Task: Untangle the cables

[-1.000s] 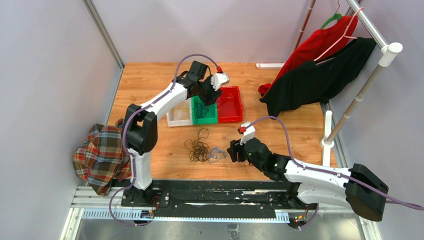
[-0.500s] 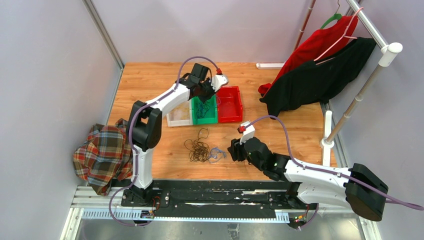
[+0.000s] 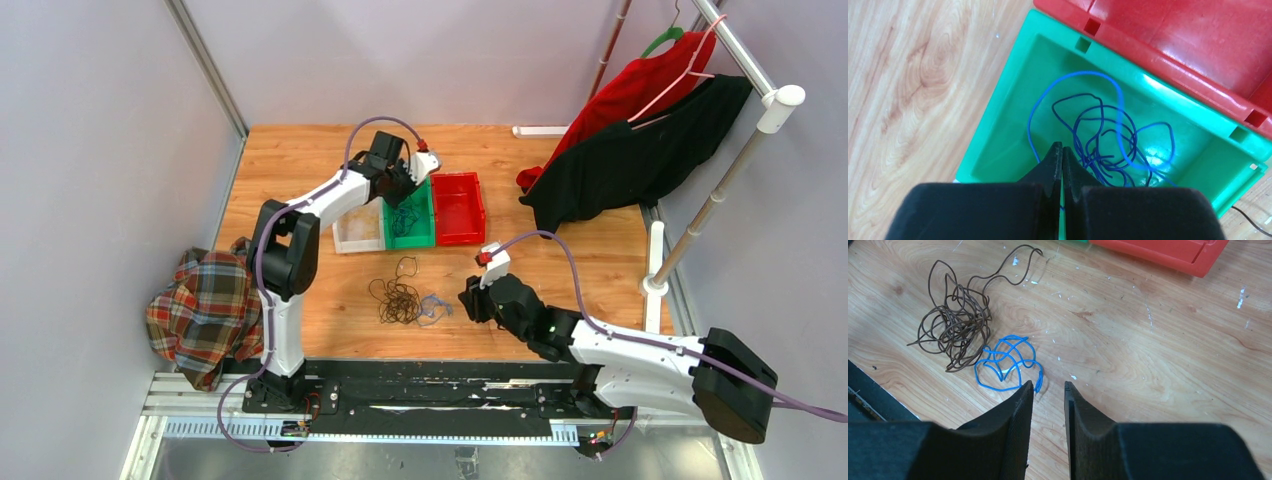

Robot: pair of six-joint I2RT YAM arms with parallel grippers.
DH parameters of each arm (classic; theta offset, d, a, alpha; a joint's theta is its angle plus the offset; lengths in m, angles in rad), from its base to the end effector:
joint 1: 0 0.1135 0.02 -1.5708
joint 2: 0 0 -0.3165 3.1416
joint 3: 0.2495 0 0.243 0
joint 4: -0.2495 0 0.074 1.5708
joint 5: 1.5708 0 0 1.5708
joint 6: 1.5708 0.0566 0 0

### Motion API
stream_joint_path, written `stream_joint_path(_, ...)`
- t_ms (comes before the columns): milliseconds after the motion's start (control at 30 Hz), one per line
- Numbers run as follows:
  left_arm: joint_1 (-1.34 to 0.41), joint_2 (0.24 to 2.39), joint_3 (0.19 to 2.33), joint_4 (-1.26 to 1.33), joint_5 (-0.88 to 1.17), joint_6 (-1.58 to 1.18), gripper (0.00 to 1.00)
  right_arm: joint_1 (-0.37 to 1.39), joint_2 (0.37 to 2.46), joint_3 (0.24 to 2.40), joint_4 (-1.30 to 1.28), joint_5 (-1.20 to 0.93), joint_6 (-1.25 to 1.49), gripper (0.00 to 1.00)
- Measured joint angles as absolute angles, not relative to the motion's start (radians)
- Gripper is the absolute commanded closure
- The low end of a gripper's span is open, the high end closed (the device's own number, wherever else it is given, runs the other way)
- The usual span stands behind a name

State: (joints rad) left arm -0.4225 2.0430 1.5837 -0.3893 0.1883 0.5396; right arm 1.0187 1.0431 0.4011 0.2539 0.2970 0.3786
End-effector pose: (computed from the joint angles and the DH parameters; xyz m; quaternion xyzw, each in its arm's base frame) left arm 0.4401 -0.2095 0.2475 0.4604 0.8103 -0.0672 0.3563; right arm 0.1210 0.1648 0.2455 -0.1800 0.8053 0.2606 0.5012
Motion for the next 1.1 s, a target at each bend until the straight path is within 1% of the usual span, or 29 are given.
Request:
stream_joint_path(267, -0.416, 2.035, 1.518, -0.4, 0.197, 0.523, 0.99, 1.018, 0.966, 0.401, 0.184, 0.294, 0.378, 0.71)
stream_joint_path(333, -0.417, 2.035, 1.518, -0.402, 0.198, 0.517, 0.99, 1.018, 0.937, 0.401, 0.157, 0.287, 0.378, 0.65)
stream_joint_path(400, -0.416, 2.035, 1.518, -0.402, 0.203, 0.501, 0.94, 1.017, 0.915, 0.401, 0.137, 0.277, 0.379, 0.56)
stream_joint_path(467, -0.416, 2.033, 1.52, -0.405, 0.216, 0.483, 0.83, 1.015, 0.909, 0.401, 0.128, 0.268, 0.383, 0.5)
stream_joint_path(567, -0.416, 2.033, 1.557, -0.43, 0.247, 0.444, 0.6, 1.014, 0.926, 0.403, 0.118, 0.254, 0.38, 0.46)
stream_joint_path(600, -0.416, 2.032, 1.581, -0.443, 0.26, 0.429, 0.5, 1.014, 0.943, 0.406, 0.114, 0.248, 0.378, 0.45)
stream_joint_path(700, -0.416, 2.013, 1.655, -0.483, 0.305, 0.392, 0.33, 1.014, 1.017, 0.44, 0.107, 0.217, 0.37, 0.42)
stream_joint_path(733, -0.416, 2.001, 1.673, -0.496, 0.319, 0.385, 0.26, 1.013, 1.049, 0.456, 0.113, 0.204, 0.366, 0.42)
stream_joint_path(767, -0.416, 1.984, 1.688, -0.509, 0.334, 0.375, 0.17, 1.011, 1.083, 0.472, 0.125, 0.185, 0.363, 0.42)
stream_joint_path(800, -0.416, 1.961, 1.696, -0.519, 0.351, 0.364, 0.11, 1.007, 1.125, 0.488, 0.146, 0.165, 0.356, 0.42)
stream_joint_path(833, -0.416, 1.937, 1.698, -0.529, 0.365, 0.361, 0.06, 1.005, 1.156, 0.497, 0.161, 0.15, 0.352, 0.42)
stream_joint_path(867, -0.416, 1.911, 1.698, -0.543, 0.38, 0.353, 0.04, 1.002, 1.191, 0.505, 0.179, 0.13, 0.347, 0.44)
stream_joint_path(967, -0.416, 1.829, 1.686, -0.588, 0.416, 0.336, 0.02, 0.993, 1.292, 0.529, 0.217, 0.075, 0.335, 0.57)
stream_joint_path(1033, -0.416, 1.776, 1.671, -0.619, 0.431, 0.335, 0.01, 0.99, 1.363, 0.548, 0.23, 0.044, 0.322, 0.71)
stream_joint_path(1100, -0.416, 1.731, 1.654, -0.647, 0.44, 0.336, 0.01, 0.987, 1.402, 0.558, 0.227, 0.023, 0.315, 0.88)
